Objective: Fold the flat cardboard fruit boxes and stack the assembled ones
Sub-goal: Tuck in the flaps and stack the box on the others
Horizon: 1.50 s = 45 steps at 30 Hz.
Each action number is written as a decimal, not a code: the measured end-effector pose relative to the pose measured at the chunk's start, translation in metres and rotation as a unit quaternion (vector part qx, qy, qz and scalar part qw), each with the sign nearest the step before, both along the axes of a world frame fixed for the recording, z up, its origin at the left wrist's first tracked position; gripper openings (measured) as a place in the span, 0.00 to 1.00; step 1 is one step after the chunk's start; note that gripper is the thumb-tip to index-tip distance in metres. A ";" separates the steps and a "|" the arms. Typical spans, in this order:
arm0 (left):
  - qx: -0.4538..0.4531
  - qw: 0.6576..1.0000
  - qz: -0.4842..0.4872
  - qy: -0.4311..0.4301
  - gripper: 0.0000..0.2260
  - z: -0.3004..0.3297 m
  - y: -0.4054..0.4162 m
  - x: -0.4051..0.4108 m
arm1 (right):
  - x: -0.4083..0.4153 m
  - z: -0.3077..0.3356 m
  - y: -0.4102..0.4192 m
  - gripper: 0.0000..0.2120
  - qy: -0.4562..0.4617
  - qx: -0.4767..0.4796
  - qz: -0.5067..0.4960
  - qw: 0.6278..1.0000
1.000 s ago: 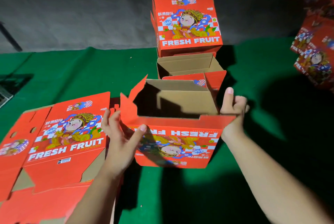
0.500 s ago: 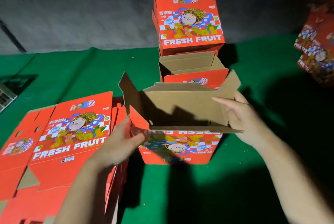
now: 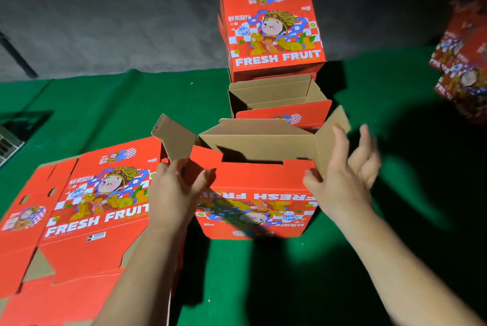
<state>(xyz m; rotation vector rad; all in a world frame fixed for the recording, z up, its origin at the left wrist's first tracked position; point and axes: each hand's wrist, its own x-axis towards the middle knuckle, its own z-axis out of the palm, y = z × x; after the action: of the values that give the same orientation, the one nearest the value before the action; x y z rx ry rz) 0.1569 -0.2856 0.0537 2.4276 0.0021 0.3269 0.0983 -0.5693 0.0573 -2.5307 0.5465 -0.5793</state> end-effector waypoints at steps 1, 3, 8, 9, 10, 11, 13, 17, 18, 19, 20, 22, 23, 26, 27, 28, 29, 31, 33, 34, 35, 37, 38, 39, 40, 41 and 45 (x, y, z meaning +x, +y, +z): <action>-0.001 1.000 -0.007 -0.007 0.29 0.001 0.000 0.001 | 0.000 0.005 0.007 0.46 -0.038 -0.101 0.007 0.994; -0.005 1.000 -0.014 -0.018 0.43 0.003 0.000 0.005 | 0.003 0.013 0.028 0.38 -0.109 -0.223 0.127 0.960; 0.066 0.998 0.004 -0.010 0.52 0.001 0.000 0.008 | 0.042 0.016 0.040 0.35 0.111 -0.141 0.269 0.946; 0.060 0.998 0.001 -0.020 0.49 0.000 0.001 0.007 | 0.051 0.014 0.036 0.41 0.166 -0.116 0.242 0.949; 0.055 0.997 -0.016 -0.042 0.44 -0.001 0.002 0.004 | 0.058 0.010 0.034 0.44 0.207 -0.104 0.230 0.945; 0.055 0.995 -0.048 -0.071 0.35 -0.004 0.003 0.001 | 0.062 0.005 0.032 0.45 0.234 -0.104 0.228 0.939; 0.060 0.982 -0.138 -0.112 0.22 -0.008 0.005 -0.004 | 0.065 -0.002 0.033 0.45 0.249 -0.112 0.234 0.933; 0.112 0.963 -0.233 -0.075 0.19 0.001 0.004 0.009 | 0.064 0.003 0.035 0.39 0.227 -0.119 0.229 0.939; 0.122 0.960 -0.242 -0.065 0.20 0.006 0.003 0.018 | 0.060 0.006 0.036 0.35 0.165 -0.132 0.231 0.950; 0.130 0.960 -0.244 -0.053 0.20 0.010 0.001 0.027 | 0.054 0.008 0.037 0.32 0.069 -0.138 0.227 0.962; 0.148 0.960 -0.234 -0.041 0.21 0.013 0.000 0.036 | 0.047 0.008 0.038 0.30 -0.037 -0.136 0.203 0.969; 0.230 0.954 -0.192 -0.014 0.21 0.013 -0.005 0.050 | 0.031 0.003 0.037 0.34 -0.186 -0.094 0.086 0.974; 0.270 0.947 -0.173 0.010 0.22 0.011 -0.007 0.055 | 0.026 0.000 0.033 0.38 -0.206 -0.042 0.033 0.977; 0.299 0.944 -0.126 0.057 0.22 0.008 -0.014 0.068 | 0.018 -0.017 0.025 0.37 -0.130 0.030 0.090 0.987; 0.291 0.950 -0.102 0.057 0.20 0.008 -0.016 0.074 | 0.015 -0.023 0.023 0.32 -0.102 0.001 0.150 0.983; 0.276 0.957 -0.071 0.058 0.19 0.009 -0.017 0.080 | 0.012 -0.030 0.022 0.26 -0.091 -0.038 0.191 0.977; 0.256 0.964 -0.046 0.060 0.18 0.010 -0.019 0.083 | 0.009 -0.035 0.022 0.23 -0.093 -0.066 0.207 0.972; 0.226 0.973 -0.034 0.031 0.22 0.008 -0.023 0.082 | 0.008 -0.033 0.020 0.21 -0.094 -0.101 0.197 0.971; 0.196 0.978 -0.058 -0.049 0.29 0.007 -0.025 0.071 | 0.018 -0.022 0.013 0.20 -0.068 -0.132 0.187 0.971; 0.180 0.977 -0.071 -0.086 0.29 0.007 -0.024 0.068 | 0.025 -0.014 0.007 0.20 -0.054 -0.114 0.184 0.975; 0.154 0.979 -0.088 -0.103 0.28 0.007 -0.023 0.066 | 0.034 -0.005 0.002 0.20 -0.057 -0.042 0.172 0.983; 0.057 0.986 -0.126 -0.093 0.30 0.009 -0.016 0.066 | 0.054 0.010 -0.003 0.22 -0.091 0.171 0.133 0.972; 0.010 0.988 -0.134 -0.076 0.31 0.010 -0.013 0.066 | 0.064 0.013 -0.004 0.26 -0.088 0.220 0.108 0.966; -0.007 0.989 -0.135 -0.065 0.31 0.009 -0.012 0.068 | 0.072 0.013 -0.005 0.32 -0.039 0.225 0.107 0.968; 0.011 0.990 -0.127 -0.059 0.27 0.008 -0.012 0.068 | 0.077 0.012 -0.004 0.36 0.039 0.222 0.126 0.966; 0.057 0.990 -0.116 -0.048 0.24 0.005 -0.013 0.069 | 0.080 0.010 -0.003 0.40 0.118 0.204 0.155 0.959; 0.171 0.981 -0.065 0.061 0.43 -0.004 -0.022 0.072 | 0.086 0.007 0.002 0.45 0.222 0.033 0.143 0.964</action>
<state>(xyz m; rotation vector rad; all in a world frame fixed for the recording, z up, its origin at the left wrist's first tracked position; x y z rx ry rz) 0.2289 -0.3074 0.0500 2.7688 -0.1715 0.1241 0.1842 -0.5670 0.0638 -2.6134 0.3287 0.1168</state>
